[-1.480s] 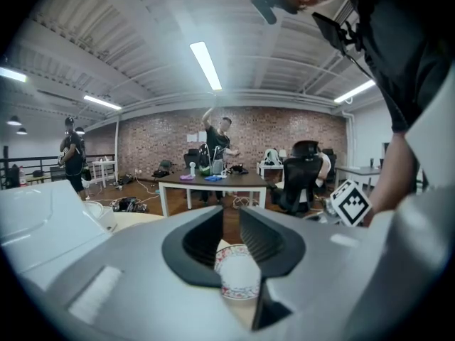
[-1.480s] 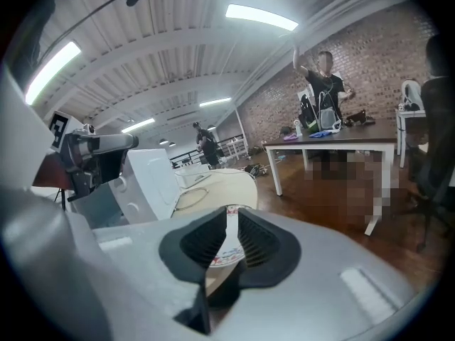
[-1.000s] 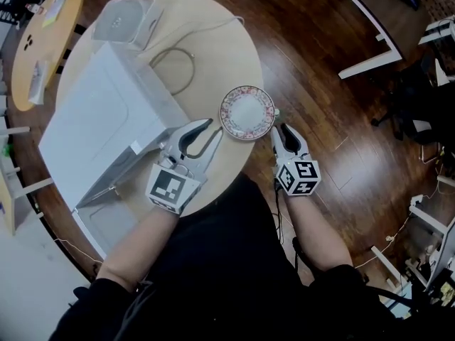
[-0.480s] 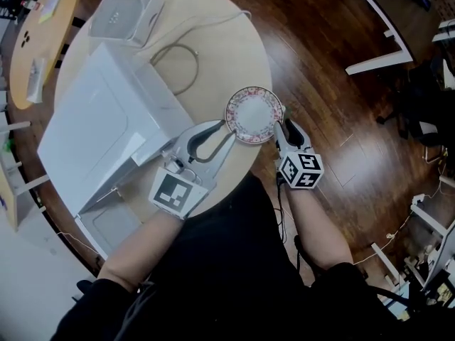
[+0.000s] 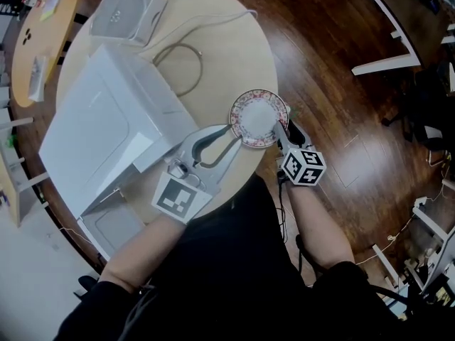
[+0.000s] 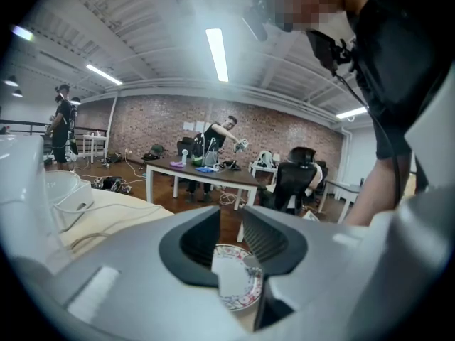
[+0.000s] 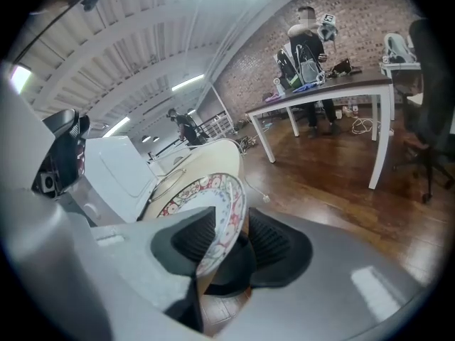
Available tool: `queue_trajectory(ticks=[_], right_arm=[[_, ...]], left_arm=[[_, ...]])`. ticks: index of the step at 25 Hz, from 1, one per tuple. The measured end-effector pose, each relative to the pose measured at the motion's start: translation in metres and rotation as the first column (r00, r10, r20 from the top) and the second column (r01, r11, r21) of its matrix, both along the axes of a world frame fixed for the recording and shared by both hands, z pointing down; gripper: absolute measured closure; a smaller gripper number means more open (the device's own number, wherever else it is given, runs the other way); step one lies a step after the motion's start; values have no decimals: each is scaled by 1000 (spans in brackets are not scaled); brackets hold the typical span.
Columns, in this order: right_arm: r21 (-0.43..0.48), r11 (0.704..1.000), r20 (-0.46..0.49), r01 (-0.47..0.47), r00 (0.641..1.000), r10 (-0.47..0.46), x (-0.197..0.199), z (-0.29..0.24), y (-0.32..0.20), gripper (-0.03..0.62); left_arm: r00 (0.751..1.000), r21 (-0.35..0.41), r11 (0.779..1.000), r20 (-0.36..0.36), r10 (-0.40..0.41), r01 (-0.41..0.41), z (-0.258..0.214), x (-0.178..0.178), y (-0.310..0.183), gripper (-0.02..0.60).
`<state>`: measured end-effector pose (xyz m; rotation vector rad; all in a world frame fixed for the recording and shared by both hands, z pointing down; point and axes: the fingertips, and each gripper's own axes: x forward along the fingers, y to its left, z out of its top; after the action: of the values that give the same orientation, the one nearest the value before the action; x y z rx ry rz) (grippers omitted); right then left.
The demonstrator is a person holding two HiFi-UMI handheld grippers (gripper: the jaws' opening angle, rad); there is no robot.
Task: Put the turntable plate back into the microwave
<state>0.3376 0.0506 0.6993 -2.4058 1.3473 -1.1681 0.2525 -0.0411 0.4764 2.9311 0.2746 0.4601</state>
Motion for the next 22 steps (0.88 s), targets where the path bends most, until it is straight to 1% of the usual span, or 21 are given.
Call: queue_trajectory(ticks=[9,15,22], right_arm=[[-8,1000,21,2,1000,-2,2,10,-6,464],[10,1000,48,-13,999,12,4,7,-4,495],[59,997,33,-43,999,41,5,-16,-5,542]], left_arm=[[1000,10,1000,11,6,-6,-4,-2,1,472],[1000,13,1000,-17,7,-7,-18,-11,4,472],[998,32,999,-67,-16,18,-38,-31,-5,472]])
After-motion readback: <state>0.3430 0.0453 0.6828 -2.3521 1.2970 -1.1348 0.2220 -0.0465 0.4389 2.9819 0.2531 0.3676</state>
